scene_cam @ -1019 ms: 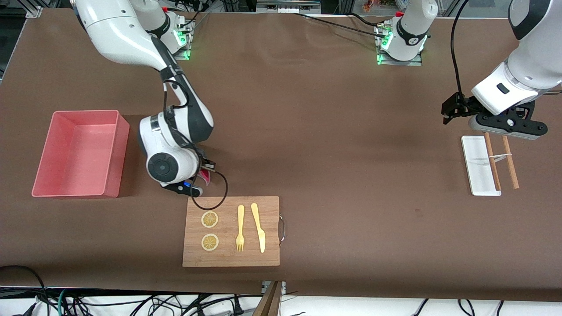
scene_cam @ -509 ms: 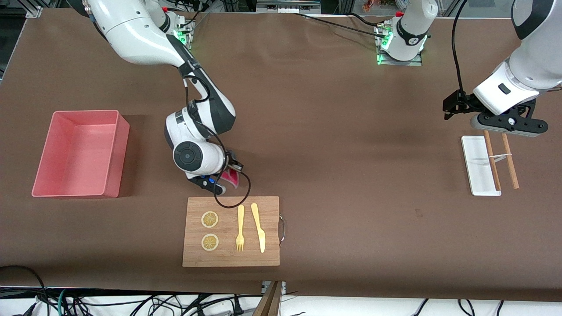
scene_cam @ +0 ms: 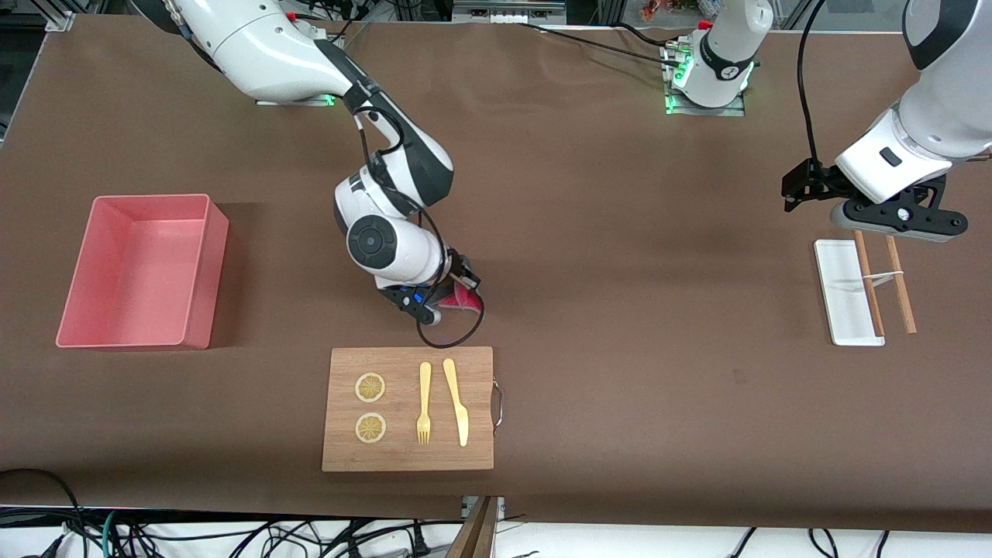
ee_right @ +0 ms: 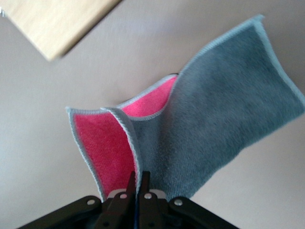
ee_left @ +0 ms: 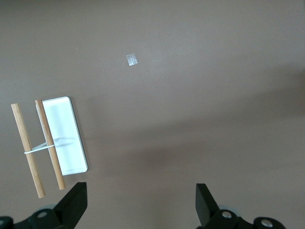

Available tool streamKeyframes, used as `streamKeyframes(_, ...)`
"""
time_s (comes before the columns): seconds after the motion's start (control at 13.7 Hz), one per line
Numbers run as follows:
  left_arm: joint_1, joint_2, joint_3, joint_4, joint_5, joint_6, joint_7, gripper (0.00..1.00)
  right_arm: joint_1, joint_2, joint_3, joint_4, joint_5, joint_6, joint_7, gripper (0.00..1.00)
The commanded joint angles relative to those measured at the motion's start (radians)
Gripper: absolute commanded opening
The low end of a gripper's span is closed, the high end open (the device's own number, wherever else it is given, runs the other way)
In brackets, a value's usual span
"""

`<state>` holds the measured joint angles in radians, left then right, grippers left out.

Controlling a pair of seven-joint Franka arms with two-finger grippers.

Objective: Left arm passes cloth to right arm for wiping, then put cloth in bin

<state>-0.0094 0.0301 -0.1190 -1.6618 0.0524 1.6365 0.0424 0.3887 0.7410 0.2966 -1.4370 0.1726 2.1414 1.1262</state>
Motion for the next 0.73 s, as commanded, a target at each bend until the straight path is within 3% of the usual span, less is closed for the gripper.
streamKeyframes(0.0,-0.001,0.007,0.001,0.023,0.004,-0.017,-0.013,1.0,-0.008,-0.006,0.027,0.007,0.013,-0.056,0.021,0.0)
streamKeyframes(0.44,-0.003,0.004,-0.001,0.023,0.004,-0.021,-0.012,1.0,-0.036,-0.061,0.015,0.013,0.001,-0.332,-0.124,0.0)
streamKeyframes(0.65,-0.003,0.004,-0.001,0.023,0.004,-0.021,-0.012,1.0,-0.044,-0.075,-0.068,0.006,-0.005,-0.449,-0.259,0.0)
